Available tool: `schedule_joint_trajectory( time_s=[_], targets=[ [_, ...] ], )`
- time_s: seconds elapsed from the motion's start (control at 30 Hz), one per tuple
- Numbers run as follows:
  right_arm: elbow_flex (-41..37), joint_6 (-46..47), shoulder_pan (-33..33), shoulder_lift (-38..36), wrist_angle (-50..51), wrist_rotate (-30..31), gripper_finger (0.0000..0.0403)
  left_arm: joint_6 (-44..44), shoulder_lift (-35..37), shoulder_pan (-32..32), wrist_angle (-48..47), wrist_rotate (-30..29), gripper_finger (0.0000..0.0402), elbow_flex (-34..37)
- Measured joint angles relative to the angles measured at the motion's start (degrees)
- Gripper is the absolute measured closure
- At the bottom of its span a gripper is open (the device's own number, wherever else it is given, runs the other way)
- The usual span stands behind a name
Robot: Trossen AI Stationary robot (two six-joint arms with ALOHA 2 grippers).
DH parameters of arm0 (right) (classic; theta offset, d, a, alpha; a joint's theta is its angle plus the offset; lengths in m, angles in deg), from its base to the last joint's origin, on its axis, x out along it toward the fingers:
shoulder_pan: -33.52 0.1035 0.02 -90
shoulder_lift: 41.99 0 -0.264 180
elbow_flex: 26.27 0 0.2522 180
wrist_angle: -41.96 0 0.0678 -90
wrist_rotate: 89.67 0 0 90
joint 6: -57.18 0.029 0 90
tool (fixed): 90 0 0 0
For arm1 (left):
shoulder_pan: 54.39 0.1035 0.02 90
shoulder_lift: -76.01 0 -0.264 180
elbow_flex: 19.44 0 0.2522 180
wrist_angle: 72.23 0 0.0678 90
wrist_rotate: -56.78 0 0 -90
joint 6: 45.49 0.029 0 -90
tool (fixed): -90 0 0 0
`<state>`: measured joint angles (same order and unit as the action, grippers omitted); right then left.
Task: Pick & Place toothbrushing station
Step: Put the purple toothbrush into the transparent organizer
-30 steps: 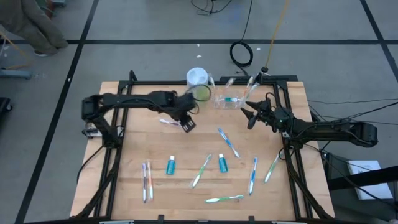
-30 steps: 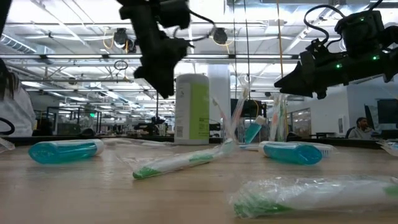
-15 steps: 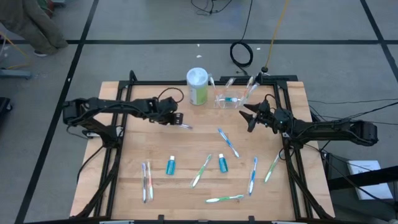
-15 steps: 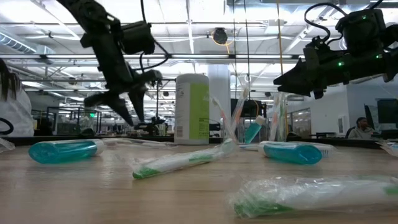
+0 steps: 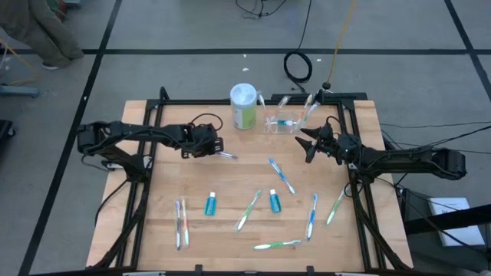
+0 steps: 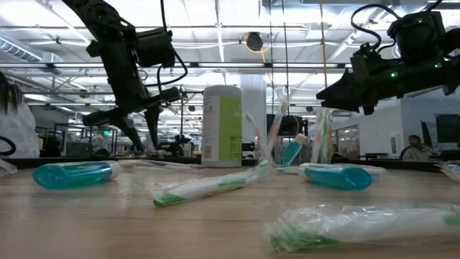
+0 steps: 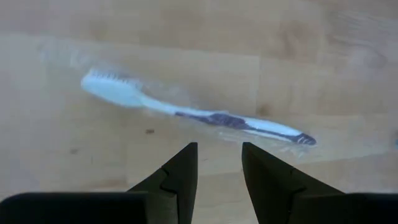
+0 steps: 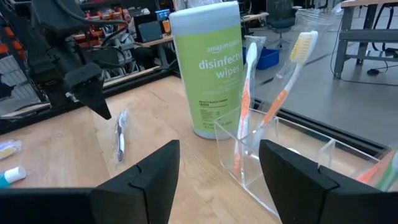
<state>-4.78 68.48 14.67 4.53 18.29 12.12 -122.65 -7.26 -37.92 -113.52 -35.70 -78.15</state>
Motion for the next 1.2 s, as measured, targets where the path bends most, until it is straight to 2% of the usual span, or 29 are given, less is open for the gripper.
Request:
schedule_joint_trajectory(
  time_s=[0.27,0.77,1.07,1.2],
  targets=[
    [0.00,0.03,0.04,0.00,0.01,-0.02,0.0190,-10.33,-0.02,-1.67,-2.50,-8.03,0.0273,0.00],
    [0.00,-0.06,4.69,0.02,-0.37,-0.09,0.0190,-19.97,-4.52,-2.04,-0.10,-6.10,0.0273,-0.11],
    [-0.02,0.01,9.47,0.68,1.06,-0.24,0.0190,-24.49,-7.84,0.74,0.64,-5.22,0.0273,-0.05],
    [-0.07,0.02,11.72,1.10,1.45,-3.24,0.0190,-23.99,-8.61,1.50,3.15,-4.64,0.0273,-0.08]
  ],
)
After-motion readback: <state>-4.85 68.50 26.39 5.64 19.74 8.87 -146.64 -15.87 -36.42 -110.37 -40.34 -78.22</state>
